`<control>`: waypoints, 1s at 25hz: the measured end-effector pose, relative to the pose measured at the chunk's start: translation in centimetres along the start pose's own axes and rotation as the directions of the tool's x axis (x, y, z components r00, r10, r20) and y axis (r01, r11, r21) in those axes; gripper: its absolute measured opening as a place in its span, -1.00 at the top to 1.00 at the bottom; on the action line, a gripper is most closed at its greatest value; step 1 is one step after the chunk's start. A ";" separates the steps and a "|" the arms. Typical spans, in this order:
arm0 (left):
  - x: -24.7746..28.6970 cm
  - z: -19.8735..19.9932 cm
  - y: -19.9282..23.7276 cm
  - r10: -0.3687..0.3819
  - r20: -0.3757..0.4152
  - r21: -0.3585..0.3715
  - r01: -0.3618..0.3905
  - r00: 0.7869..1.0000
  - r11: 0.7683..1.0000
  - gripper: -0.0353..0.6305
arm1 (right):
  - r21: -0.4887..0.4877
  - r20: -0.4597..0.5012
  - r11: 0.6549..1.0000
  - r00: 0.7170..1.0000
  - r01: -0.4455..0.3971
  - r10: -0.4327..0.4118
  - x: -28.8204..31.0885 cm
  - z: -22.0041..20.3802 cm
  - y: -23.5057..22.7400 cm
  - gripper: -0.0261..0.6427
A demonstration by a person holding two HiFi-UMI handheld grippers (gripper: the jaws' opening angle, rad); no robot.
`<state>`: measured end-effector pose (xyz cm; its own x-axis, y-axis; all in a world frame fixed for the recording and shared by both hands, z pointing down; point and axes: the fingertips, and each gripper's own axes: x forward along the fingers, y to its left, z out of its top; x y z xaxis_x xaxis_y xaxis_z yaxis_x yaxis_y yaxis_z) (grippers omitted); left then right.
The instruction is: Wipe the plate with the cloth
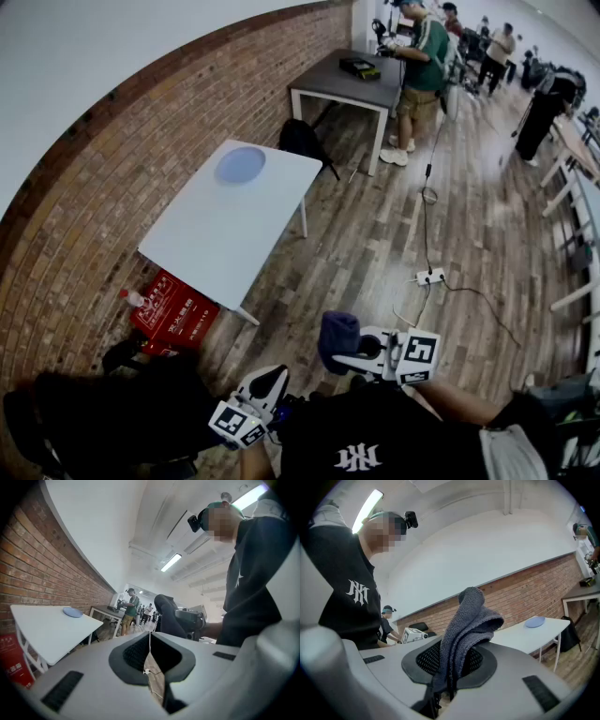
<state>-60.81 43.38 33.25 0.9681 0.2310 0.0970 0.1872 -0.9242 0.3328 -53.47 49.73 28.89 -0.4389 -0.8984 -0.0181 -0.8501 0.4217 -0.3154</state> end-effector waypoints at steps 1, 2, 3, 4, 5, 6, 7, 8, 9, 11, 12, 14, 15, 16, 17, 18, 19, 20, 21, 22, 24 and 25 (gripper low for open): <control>0.8 0.8 -0.2 0.001 0.023 0.000 -0.001 1.000 1.000 0.87 | 0.006 -0.006 1.000 1.000 0.006 -0.006 -0.5 0.6 -0.4 0.70; 1.5 1.6 -0.3 0.001 0.045 0.001 -0.001 0.999 1.000 0.87 | 0.010 -0.009 1.000 1.000 0.012 -0.012 -0.9 1.1 -0.8 0.70; 2.2 2.2 -0.5 0.000 0.064 0.003 0.000 0.998 1.000 0.87 | 0.007 -0.008 1.000 1.000 0.016 -0.016 -1.3 1.7 -1.0 0.70; 2.8 2.6 -0.6 -0.004 0.075 0.007 0.003 0.997 1.000 0.87 | -0.005 -0.002 1.000 1.000 0.019 -0.019 -1.7 2.1 -1.2 0.70; 3.4 2.6 -0.6 -0.009 0.074 0.014 0.008 0.997 1.000 0.87 | -0.027 0.001 0.999 1.000 0.022 -0.022 -2.0 2.3 -1.5 0.70; 4.1 2.4 -0.6 -0.014 0.059 0.023 0.013 0.998 1.000 0.87 | -0.052 -0.004 0.998 0.999 0.031 -0.032 -2.3 2.1 -1.9 0.70; 4.7 2.2 -0.7 -0.019 0.036 0.033 0.018 0.999 0.999 0.87 | -0.071 -0.017 0.996 0.999 0.047 -0.049 -2.5 1.6 -2.5 0.70; 5.3 2.2 -0.9 -0.019 0.019 0.043 0.019 1.000 0.999 0.87 | -0.077 -0.032 0.995 0.997 0.065 -0.068 -2.8 1.1 -3.0 0.70; 5.7 2.5 -1.1 -0.014 0.016 0.055 0.013 1.000 0.998 0.87 | -0.073 -0.039 0.994 0.996 0.076 -0.079 -3.0 0.8 -3.4 0.70; 6.2 3.3 -1.4 0.013 0.042 0.075 -0.016 0.999 0.997 0.88 | -0.056 -0.027 0.996 0.997 0.070 -0.072 -3.5 1.0 -3.5 0.70; 6.4 3.5 -1.4 0.033 0.052 0.080 -0.037 0.998 0.996 0.88 | -0.050 -0.017 0.996 0.997 0.071 -0.072 -3.8 1.2 -3.6 0.70; 6.9 3.1 -1.3 0.068 0.053 0.079 -0.072 0.996 0.994 0.88 | -0.056 -0.013 0.994 0.995 0.096 -0.097 -4.7 1.2 -4.2 0.70; 7.2 3.0 -1.3 0.076 0.051 0.074 -0.079 0.996 0.994 0.88 | -0.072 -0.019 0.992 0.994 0.108 -0.109 -5.2 1.2 -4.6 0.70; 7.5 3.0 -1.3 0.078 0.050 0.066 -0.081 0.996 0.995 0.88 | -0.087 -0.020 0.990 0.993 0.115 -0.117 -5.6 1.4 -5.0 0.70; 7.7 3.1 -1.3 0.077 0.049 0.058 -0.080 0.996 0.995 0.88 | -0.093 -0.019 0.989 0.993 0.118 -0.121 -5.8 1.6 -5.3 0.70; 7.8 3.2 -1.2 0.077 0.047 0.051 -0.079 0.996 0.996 0.88 | -0.090 -0.019 0.989 0.992 0.121 -0.123 -5.8 1.7 -5.6 0.70; 7.7 3.2 -1.1 0.078 0.044 0.045 -0.080 0.996 0.996 0.88 | -0.084 -0.025 0.989 0.992 0.121 -0.123 -5.6 1.6 -5.7 0.70; 7.4 3.2 -0.8 0.082 0.038 0.040 -0.084 0.996 0.996 0.88 | -0.075 -0.037 0.990 0.992 0.120 -0.123 -5.3 1.3 -5.8 0.70; 7.2 3.2 -0.6 0.086 0.033 0.038 -0.088 0.996 0.995 0.88 | -0.065 -0.049 0.991 0.991 0.119 -0.122 -4.9 1.1 -5.9 0.70; 6.9 3.4 -0.5 0.089 0.030 0.039 -0.090 0.996 0.995 0.88 | -0.057 -0.056 0.991 0.991 0.118 -0.121 -4.5 1.0 -6.0 0.70; 6.5 3.7 -0.5 0.092 0.024 0.063 -0.094 0.995 0.994 0.88 | -0.066 -0.051 0.991 0.992 0.115 -0.118 -4.2 1.0 -6.1 0.70; 6.2 3.9 -0.3 0.102 0.021 0.084 -0.103 0.995 0.991 0.88 | -0.075 -0.051 0.991 0.992 0.114 -0.118 -4.2 1.0 -6.1 0.70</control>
<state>-54.21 43.88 30.08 0.9854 0.1293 0.1111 0.0995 -0.9654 0.2410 -46.14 50.80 29.92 -0.3495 -0.9345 0.0675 -0.9142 0.3243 -0.2430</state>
